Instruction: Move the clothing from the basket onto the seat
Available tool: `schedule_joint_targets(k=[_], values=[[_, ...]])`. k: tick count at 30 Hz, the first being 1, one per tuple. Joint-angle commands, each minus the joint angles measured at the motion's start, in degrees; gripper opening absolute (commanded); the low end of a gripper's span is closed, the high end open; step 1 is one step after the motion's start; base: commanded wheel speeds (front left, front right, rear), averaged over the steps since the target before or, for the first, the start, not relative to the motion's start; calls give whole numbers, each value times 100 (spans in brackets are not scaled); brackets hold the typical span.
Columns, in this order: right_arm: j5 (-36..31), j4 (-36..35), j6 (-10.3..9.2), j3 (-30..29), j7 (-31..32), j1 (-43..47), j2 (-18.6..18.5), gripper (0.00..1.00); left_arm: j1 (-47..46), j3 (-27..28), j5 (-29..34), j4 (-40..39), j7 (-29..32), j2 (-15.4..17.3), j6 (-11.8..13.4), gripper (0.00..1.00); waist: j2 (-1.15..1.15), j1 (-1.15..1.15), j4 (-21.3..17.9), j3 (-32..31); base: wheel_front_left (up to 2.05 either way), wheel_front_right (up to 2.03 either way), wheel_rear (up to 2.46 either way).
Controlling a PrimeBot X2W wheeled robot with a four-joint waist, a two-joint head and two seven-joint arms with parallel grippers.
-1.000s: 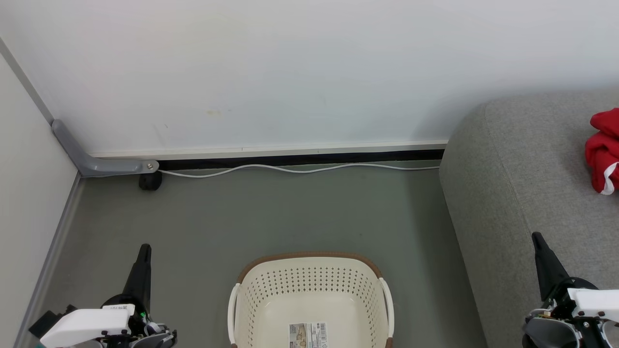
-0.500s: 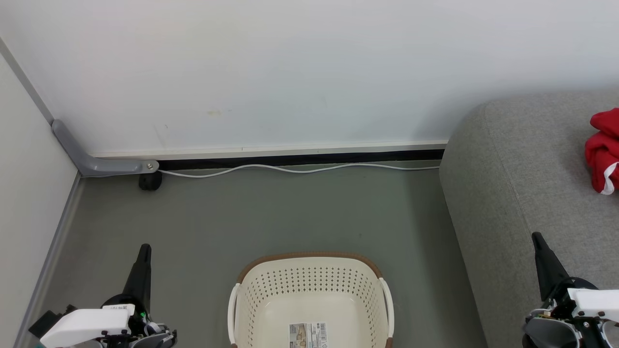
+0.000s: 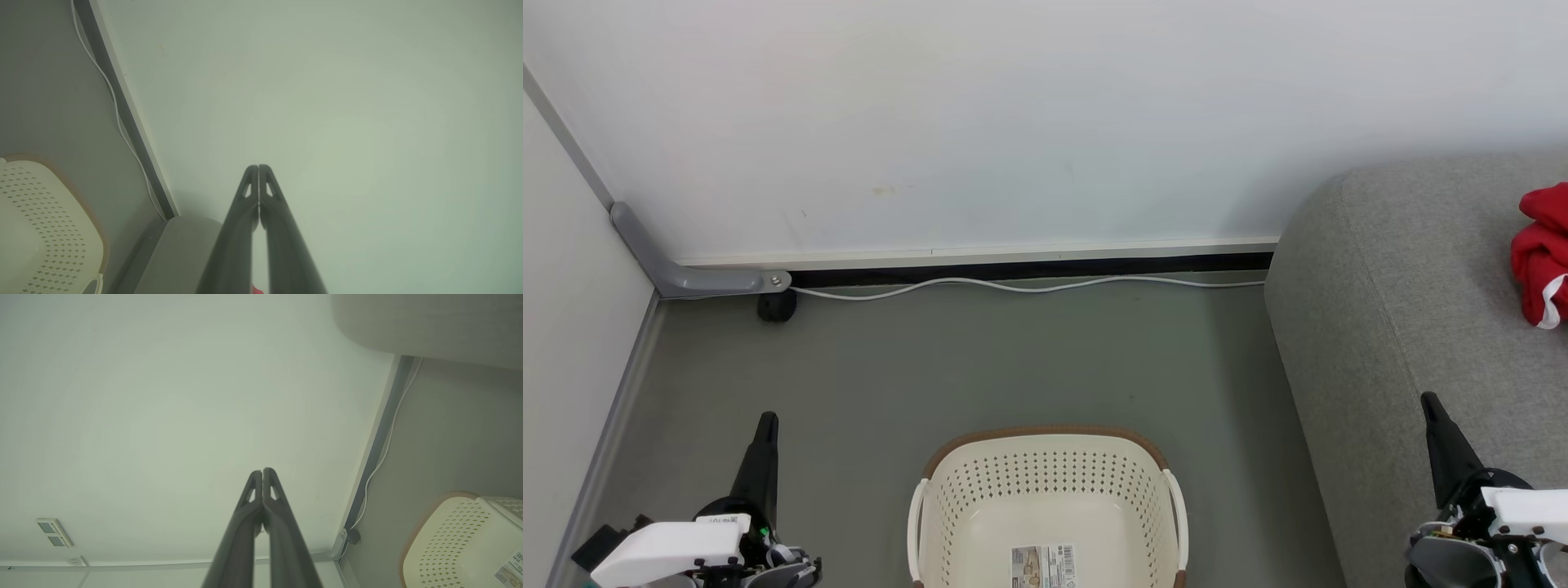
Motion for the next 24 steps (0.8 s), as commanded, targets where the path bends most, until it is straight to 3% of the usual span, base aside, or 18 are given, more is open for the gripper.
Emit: schedule_joint_targets(k=[1, 24], values=[[66, -180, 25, 95, 45, -95, -58, 0, -333, 159, -24, -167, 43, 104, -48, 0, 0, 0, 0, 0, 0, 0, 0], [67, -180, 25, 96, 45, -95, -58, 0, -333, 158, -25, -168, 43, 104, -48, 0, 0, 0, 0, 0, 0, 0, 0]])
